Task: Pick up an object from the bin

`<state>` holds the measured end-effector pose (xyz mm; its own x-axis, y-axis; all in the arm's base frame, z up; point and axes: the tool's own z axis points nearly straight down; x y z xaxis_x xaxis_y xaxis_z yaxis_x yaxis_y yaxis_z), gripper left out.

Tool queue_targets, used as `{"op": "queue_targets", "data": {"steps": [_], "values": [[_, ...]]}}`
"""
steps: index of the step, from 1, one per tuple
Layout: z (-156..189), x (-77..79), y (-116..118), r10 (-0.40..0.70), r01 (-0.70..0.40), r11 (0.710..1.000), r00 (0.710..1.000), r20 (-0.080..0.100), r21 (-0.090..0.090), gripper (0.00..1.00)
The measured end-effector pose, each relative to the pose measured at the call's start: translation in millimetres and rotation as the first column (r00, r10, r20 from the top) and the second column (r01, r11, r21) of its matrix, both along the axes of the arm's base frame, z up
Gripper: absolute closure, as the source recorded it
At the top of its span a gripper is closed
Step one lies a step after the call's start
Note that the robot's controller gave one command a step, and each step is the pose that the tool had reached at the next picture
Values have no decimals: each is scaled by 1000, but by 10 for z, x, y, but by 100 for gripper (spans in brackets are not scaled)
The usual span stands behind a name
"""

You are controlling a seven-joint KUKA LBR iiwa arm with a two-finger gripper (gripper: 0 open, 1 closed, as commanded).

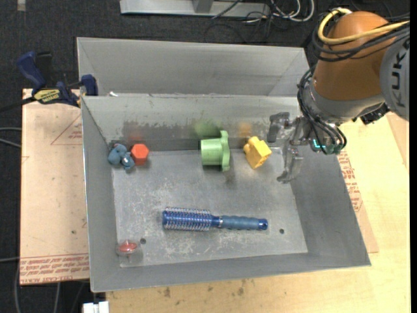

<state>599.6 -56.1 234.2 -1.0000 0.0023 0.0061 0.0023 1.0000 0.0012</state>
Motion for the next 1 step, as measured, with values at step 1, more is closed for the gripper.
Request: {"op": "queue_targets", "data": {"steps": [1], "values": [[-802,-477,285,13,-13,1000,1000,-4,1,0]]}}
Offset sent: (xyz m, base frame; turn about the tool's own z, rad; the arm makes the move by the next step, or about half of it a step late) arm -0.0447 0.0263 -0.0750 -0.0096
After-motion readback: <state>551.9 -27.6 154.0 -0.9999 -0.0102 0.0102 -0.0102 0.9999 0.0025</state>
